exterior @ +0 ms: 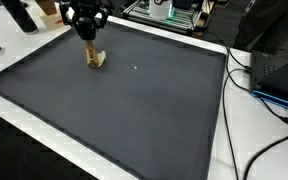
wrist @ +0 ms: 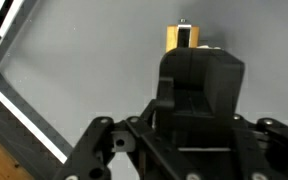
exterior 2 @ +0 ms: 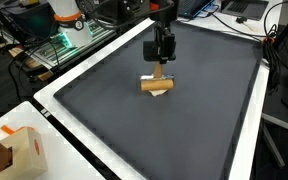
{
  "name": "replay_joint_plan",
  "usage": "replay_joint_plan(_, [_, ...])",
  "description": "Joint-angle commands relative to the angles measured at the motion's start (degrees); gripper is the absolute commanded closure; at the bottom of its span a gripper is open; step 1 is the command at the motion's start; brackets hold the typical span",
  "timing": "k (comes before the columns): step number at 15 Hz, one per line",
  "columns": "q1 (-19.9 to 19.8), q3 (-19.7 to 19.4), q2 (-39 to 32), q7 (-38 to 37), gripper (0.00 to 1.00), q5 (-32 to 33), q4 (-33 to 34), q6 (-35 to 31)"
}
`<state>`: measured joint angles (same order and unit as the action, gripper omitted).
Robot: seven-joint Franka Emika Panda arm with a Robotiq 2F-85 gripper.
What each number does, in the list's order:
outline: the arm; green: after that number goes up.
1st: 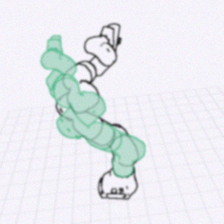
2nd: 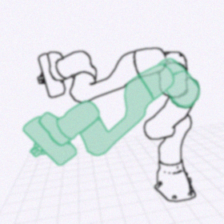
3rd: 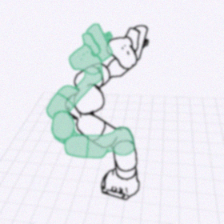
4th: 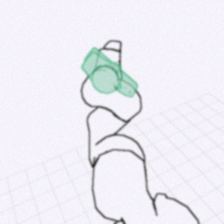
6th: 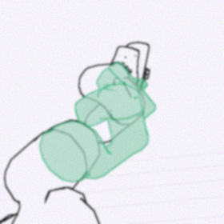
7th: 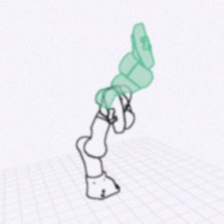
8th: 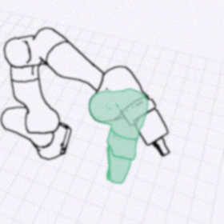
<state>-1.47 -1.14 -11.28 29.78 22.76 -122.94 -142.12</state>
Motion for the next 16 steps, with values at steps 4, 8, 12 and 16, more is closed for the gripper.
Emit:
replay_joint_plan(4, [-0.2, -1.1, -0.4, -2.8, 0.76, 3.3, -0.2, -1.2])
replay_joint_plan(8, [0.1, -1.5, 1.6, -4.9, 0.76, 5.1, -0.7, -0.7])
replay_joint_plan(12, [0.4, -1.7, 4.1, -7.0, 0.76, 7.9, -1.0, 0.9])
replay_joint_plan(16, [0.3, -1.2, 7.5, -7.3, 0.76, 6.7, -1.5, 2.7])
